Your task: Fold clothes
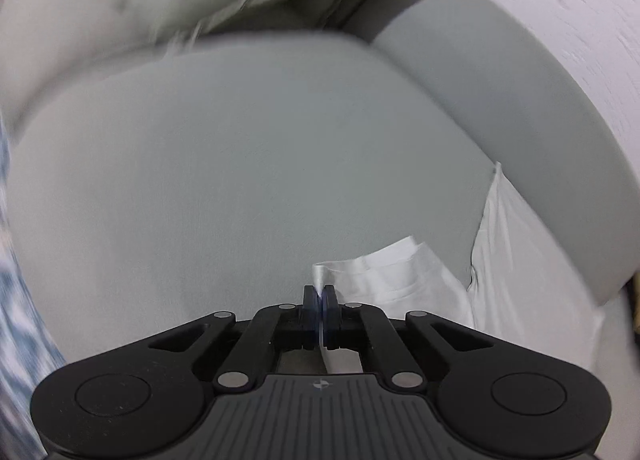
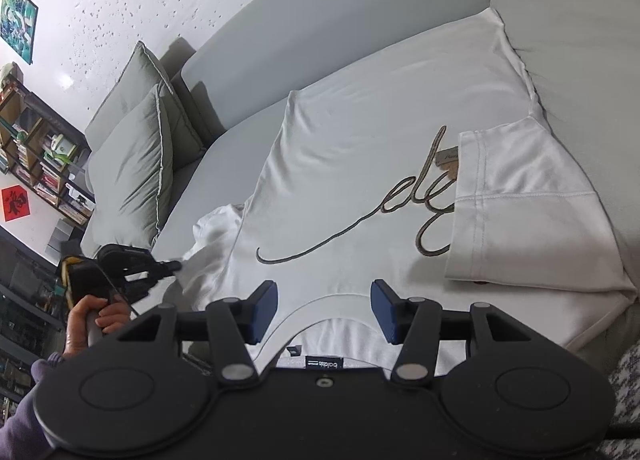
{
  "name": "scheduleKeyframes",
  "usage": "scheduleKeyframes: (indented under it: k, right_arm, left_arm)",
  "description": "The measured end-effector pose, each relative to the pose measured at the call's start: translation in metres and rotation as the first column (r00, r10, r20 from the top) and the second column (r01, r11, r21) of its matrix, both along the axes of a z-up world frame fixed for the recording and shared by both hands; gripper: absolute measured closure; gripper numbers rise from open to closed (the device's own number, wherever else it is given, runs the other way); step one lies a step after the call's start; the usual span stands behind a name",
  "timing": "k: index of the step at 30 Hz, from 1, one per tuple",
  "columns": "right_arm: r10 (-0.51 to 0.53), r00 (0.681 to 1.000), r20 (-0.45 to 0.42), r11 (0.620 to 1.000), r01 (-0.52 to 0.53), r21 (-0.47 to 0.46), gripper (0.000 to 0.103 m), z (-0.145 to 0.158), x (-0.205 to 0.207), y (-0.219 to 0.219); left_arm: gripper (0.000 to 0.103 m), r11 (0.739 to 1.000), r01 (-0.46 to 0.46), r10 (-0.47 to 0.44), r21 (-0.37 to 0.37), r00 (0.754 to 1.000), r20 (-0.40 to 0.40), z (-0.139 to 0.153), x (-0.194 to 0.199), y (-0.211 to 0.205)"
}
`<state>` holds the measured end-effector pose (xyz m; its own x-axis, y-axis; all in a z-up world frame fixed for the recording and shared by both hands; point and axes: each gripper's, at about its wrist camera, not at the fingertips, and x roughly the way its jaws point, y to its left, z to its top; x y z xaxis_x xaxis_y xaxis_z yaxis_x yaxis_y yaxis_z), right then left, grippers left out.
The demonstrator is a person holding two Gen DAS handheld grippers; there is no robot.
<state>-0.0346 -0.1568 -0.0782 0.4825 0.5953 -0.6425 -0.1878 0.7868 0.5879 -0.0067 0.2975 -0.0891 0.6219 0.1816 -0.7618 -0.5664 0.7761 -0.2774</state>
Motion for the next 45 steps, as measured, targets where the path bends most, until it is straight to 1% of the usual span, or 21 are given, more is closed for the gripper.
scheduleKeyframes:
  k: [2,4,7,10,13,15,16,17,20,22,24,26,29,30,32,34,36,37,42,43,45]
  right_arm:
    - [-0.008,1.0,-0.006,1.0,0.008,0.005,0.053,-0.002,0.0,-0.003]
    - [-0.015,1.0,-0.016,1.0,0.016,0.011,0.053,-0.004,0.001,-0.006]
    - [-0.024,0.999,-0.023,1.0,0.024,0.013,0.053,-0.006,0.002,-0.01]
    - [-0.029,0.999,-0.022,0.999,0.03,0.013,0.053,-0.007,0.002,-0.013]
    - [-0.04,0.999,-0.029,0.999,0.041,0.021,0.053,-0.009,0.002,-0.017]
    - [-0.043,0.998,-0.035,0.999,0.044,0.023,0.053,-0.01,0.003,-0.019]
    - [-0.043,0.998,-0.039,0.999,0.044,0.024,0.052,-0.011,0.003,-0.02]
    - [-0.042,0.998,-0.043,0.999,0.043,0.025,0.052,-0.012,0.004,-0.021]
    - [-0.039,0.998,-0.052,0.999,0.04,0.021,0.052,-0.015,0.005,-0.024]
    - [-0.043,0.998,-0.051,0.999,0.044,0.018,0.051,-0.016,0.006,-0.026]
    - [-0.053,0.997,-0.057,0.998,0.055,0.03,0.05,-0.017,0.008,-0.03]
    - [-0.069,0.996,-0.05,0.997,0.071,0.038,0.05,-0.017,0.01,-0.035]
    - [-0.112,0.993,-0.031,0.993,0.113,0.029,0.05,-0.016,0.012,-0.045]
    - [-0.128,0.991,-0.025,0.991,0.129,0.022,0.05,-0.016,0.012,-0.049]
    - [-0.156,0.987,-0.031,0.987,0.156,0.026,0.05,-0.017,0.014,-0.058]
    - [-0.173,0.984,-0.039,0.984,0.174,0.03,0.05,-0.019,0.015,-0.064]
    - [-0.182,0.982,-0.041,0.983,0.183,0.025,0.05,-0.021,0.014,-0.067]
    - [-0.184,0.982,-0.042,0.983,0.185,0.023,0.05,-0.022,0.014,-0.068]
    - [-0.18,0.982,-0.048,0.983,0.181,0.018,0.05,-0.025,0.015,-0.068]
    - [-0.178,0.983,-0.049,0.984,0.179,0.017,0.05,-0.026,0.015,-0.068]
    - [-0.174,0.984,-0.05,0.985,0.175,0.014,0.05,-0.027,0.016,-0.067]
  left_arm:
    - [0.102,0.983,0.068,-0.07,0.173,0.998,0.006,0.015,0.004,-0.03]
    - [0.102,0.93,0.143,-0.152,0.34,0.988,-0.001,0.025,0.008,-0.064]
    - [0.102,0.802,0.242,-0.27,0.546,0.962,-0.029,0.033,0.007,-0.117]
    - [0.102,0.662,0.335,-0.396,0.67,0.916,-0.066,0.028,0.004,-0.169]
    - [0.102,0.486,0.442,-0.514,0.754,0.842,-0.162,0.005,-0.009,-0.217]
    - [0.1,0.376,0.537,-0.565,0.755,0.779,-0.273,-0.018,-0.017,-0.244]
    - [0.098,0.335,0.587,-0.583,0.737,0.744,-0.328,-0.031,-0.02,-0.253]
    - [0.093,0.307,0.632,-0.597,0.711,0.71,-0.373,-0.043,-0.024,-0.258]
    - [0.088,0.288,0.681,-0.622,0.673,0.667,-0.409,-0.049,-0.041,-0.261]
    - [0.085,0.353,0.691,-0.647,0.631,0.668,-0.369,-0.037,-0.048,-0.25]
    - [0.072,0.471,0.674,-0.651,0.57,0.701,-0.292,-0.017,-0.05,-0.229]
    - [0.05,0.608,0.614,-0.602,0.503,0.77,-0.212,0.002,-0.048,-0.197]
    - [0.047,0.812,0.462,-0.445,0.357,0.886,-0.132,0.014,-0.039,-0.139]
    - [0.048,0.863,0.414,-0.395,0.289,0.91,-0.123,0.013,-0.035,-0.12]
    - [0.047,0.938,0.319,-0.303,0.136,0.945,-0.125,0.006,-0.026,-0.08]
    - [0.043,0.955,0.288,-0.294,-0.065,0.95,-0.102,-0.007,-0.019,-0.051]
    - [0.043,0.941,0.266,-0.288,-0.209,0.955,-0.078,-0.019,-0.013,-0.035]
    - [0.046,0.934,0.26,-0.285,-0.244,0.956,-0.07,-0.023,-0.013,-0.033]
    - [0.052,0.908,0.265,-0.299,-0.323,0.953,-0.056,-0.03,-0.011,-0.035]
    - [0.058,0.906,0.274,-0.31,-0.324,0.949,-0.063,-0.03,-0.01,-0.036]
    - [0.081,0.905,0.281,-0.322,-0.319,0.943,-0.085,-0.03,-0.008,-0.037]
